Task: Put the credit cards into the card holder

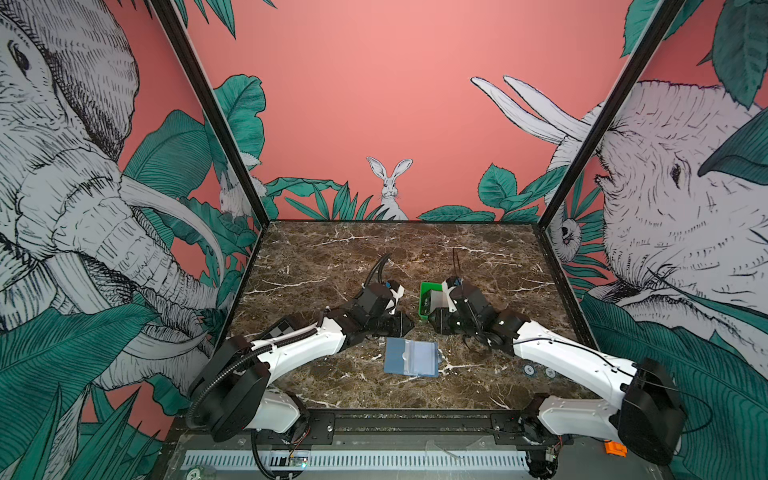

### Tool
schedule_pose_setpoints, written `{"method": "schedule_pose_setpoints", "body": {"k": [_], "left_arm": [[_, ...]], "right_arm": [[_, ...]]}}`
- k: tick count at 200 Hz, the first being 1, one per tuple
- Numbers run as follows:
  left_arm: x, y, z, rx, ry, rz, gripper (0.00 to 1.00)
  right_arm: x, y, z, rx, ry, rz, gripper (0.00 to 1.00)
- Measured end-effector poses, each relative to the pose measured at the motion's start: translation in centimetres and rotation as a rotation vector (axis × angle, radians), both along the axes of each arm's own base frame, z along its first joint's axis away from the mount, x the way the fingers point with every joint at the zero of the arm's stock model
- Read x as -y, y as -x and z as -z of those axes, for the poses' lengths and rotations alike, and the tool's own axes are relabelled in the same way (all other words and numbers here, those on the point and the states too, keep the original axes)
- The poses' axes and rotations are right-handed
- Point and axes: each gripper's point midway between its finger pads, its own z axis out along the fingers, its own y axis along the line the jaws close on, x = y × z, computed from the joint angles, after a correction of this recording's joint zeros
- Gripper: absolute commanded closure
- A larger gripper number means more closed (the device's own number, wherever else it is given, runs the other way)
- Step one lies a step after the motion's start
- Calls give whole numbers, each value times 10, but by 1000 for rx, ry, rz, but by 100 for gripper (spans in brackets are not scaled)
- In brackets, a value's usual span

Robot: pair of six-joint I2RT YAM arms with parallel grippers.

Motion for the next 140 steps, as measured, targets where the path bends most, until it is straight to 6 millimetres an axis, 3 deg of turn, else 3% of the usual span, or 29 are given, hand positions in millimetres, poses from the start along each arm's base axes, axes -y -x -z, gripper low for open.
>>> {"method": "schedule_pose_setpoints", "body": {"k": [53,88,140], "left_arm": [[20,-41,-9,43,-54,45,77],[31,-59,-9,62,-89,76,76],[40,-72,8,48,-110,123,76]], "right_arm": [[27,-44,-18,33,58,66,23],[33,-62,-9,5,91,93,17],[39,-70,7,-29,113,120,9]]}}
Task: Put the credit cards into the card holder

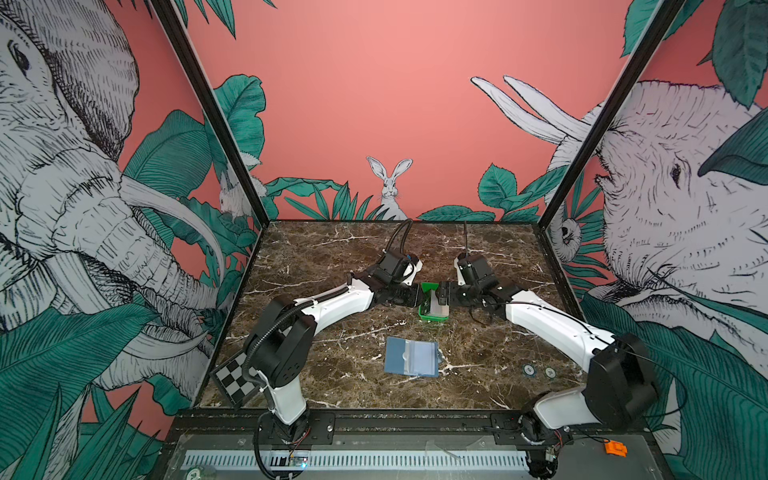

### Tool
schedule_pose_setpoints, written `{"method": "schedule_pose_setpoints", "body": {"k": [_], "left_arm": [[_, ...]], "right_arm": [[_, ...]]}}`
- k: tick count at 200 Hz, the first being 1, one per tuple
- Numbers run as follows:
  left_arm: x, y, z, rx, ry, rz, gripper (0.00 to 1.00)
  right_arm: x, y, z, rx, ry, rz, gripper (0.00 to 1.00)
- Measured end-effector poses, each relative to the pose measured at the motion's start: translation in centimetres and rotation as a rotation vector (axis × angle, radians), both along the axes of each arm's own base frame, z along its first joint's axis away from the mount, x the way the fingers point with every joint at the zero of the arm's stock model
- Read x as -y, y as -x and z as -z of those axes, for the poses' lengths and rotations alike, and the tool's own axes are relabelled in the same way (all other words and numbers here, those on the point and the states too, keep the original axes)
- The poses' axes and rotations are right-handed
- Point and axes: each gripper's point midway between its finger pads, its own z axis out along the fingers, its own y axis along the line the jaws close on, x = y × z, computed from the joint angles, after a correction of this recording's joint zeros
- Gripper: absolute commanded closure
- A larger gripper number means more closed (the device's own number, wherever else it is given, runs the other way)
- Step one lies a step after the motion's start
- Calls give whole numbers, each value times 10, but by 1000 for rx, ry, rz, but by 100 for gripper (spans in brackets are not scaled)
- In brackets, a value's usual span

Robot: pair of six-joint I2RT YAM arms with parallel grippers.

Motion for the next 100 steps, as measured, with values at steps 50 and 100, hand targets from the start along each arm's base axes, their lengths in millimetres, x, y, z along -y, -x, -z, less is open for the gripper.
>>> {"method": "schedule_pose_setpoints", "body": {"k": [50,100], "left_arm": [[6,-12,7,13,-8,35,77],[-2,-23,13,8,-14,32,77]], "right_arm": [[-1,-8,9,-5,0,20,3],[0,-13,15,3,-2,47,2]]}}
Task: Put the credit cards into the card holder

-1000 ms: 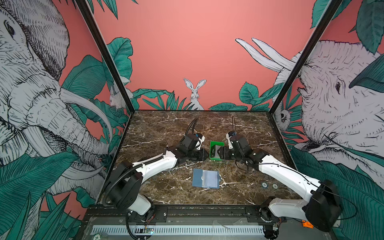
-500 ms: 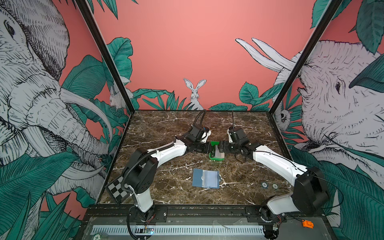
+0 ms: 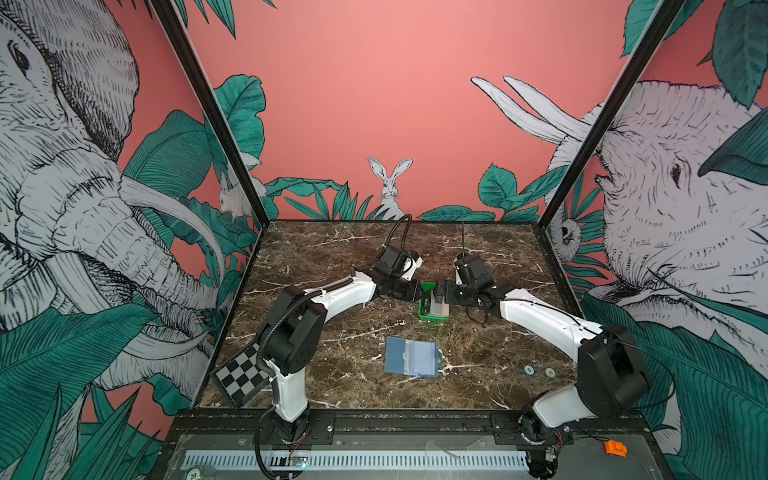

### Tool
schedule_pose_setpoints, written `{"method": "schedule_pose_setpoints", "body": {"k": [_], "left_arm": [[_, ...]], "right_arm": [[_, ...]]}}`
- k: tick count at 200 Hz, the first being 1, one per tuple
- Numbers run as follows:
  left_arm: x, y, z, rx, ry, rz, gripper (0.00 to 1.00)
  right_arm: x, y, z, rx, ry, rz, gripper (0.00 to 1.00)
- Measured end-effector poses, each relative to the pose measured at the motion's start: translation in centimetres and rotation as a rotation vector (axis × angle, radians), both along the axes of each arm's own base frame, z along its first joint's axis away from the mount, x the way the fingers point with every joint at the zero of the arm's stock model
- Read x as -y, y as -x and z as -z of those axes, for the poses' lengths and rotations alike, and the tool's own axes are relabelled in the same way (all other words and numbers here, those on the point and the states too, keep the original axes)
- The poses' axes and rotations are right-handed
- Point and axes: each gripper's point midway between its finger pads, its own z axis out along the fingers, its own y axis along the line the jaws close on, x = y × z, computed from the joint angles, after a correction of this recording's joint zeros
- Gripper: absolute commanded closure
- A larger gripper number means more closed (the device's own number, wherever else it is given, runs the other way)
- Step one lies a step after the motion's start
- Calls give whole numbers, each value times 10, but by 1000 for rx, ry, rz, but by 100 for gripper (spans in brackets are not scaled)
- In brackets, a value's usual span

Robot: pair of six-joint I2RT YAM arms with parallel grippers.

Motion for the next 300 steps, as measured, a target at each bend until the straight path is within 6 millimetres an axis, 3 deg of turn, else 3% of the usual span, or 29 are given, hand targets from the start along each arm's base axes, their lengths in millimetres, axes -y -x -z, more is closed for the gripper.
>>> {"method": "schedule_pose_setpoints", "body": {"k": [83,164,262,300], "left_arm": [[1,-1,10,-35,-2,7,77],[4,0,28,-98,-7,-3,80],[11,1,32,-136,12,2,83],[12,-1,40,-150,0,2,83]], "right_arm": [[-2,-2,18,-35,12,0,2],[-7,1,50,-115,32,-20,2],[-13,-1,68,-157,32,-33,2],[-14,-6,66,-147,33,-29,2]]}}
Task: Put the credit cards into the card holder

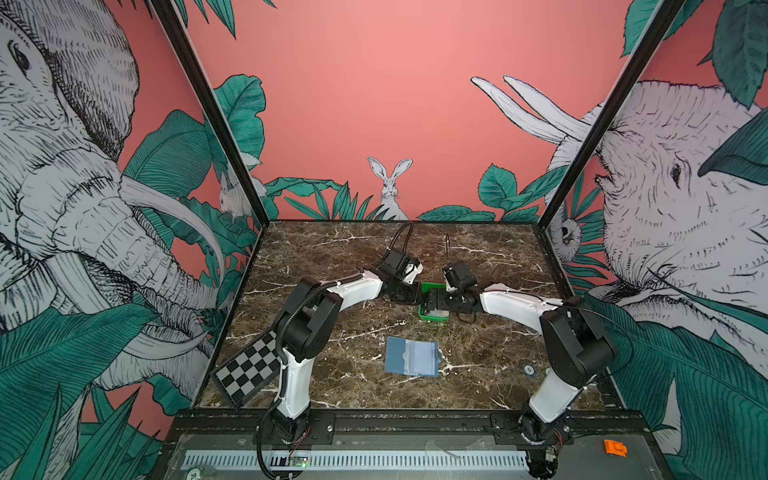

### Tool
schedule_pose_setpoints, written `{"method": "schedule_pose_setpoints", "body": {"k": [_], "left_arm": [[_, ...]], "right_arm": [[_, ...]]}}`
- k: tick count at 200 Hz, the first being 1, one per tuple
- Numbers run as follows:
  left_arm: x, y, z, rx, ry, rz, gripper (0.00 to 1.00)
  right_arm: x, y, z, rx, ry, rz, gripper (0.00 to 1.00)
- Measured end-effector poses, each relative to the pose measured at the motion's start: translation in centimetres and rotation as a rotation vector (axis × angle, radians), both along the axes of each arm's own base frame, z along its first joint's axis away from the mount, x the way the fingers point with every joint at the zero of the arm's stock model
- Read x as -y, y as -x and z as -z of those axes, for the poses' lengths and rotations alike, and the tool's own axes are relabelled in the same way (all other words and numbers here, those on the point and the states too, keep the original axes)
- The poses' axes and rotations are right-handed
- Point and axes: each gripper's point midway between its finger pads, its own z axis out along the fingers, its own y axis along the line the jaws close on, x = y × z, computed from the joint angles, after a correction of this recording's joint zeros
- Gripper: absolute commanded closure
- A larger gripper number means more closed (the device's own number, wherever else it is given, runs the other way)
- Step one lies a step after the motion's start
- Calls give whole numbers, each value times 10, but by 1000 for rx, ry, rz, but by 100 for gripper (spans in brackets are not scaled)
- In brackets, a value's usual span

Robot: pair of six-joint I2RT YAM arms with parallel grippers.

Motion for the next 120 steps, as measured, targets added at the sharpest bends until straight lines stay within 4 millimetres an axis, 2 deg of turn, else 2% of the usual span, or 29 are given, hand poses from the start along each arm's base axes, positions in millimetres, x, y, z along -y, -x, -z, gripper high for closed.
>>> {"method": "schedule_pose_setpoints", "body": {"k": [120], "left_arm": [[3,-1,2,-10,8,10,81]], "right_arm": [[12,-6,-3,13,15,34,3]]}}
